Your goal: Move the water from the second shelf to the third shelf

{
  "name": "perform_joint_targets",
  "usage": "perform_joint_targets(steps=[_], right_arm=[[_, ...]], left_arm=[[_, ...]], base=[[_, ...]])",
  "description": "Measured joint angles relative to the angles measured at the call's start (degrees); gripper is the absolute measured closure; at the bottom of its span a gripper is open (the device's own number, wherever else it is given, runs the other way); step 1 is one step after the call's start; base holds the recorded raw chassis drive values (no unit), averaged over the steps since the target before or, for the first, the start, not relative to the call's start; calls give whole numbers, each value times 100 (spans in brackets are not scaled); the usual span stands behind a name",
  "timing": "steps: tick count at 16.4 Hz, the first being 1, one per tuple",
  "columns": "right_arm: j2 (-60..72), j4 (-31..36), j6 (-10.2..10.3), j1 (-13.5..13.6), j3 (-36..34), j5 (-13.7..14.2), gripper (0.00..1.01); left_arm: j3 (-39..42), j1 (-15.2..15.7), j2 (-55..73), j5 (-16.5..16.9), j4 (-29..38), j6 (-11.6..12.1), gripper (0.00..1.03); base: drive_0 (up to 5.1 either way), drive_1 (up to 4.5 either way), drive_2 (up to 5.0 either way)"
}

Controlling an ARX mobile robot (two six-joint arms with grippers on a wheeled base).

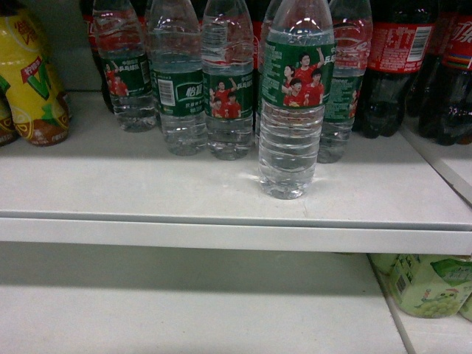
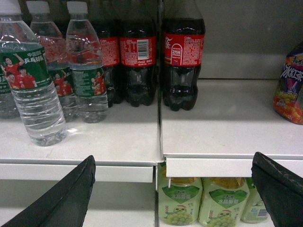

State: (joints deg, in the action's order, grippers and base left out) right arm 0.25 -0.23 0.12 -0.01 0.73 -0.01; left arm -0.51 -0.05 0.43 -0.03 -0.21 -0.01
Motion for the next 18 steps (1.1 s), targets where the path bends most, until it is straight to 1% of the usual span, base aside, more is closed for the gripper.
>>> perform_joint_targets(steps=[18], right_arm=[[0, 0, 0, 0, 0, 0, 3]], left_arm=[[0, 0, 0, 0, 2, 0, 5]], base=[[0, 0, 0]])
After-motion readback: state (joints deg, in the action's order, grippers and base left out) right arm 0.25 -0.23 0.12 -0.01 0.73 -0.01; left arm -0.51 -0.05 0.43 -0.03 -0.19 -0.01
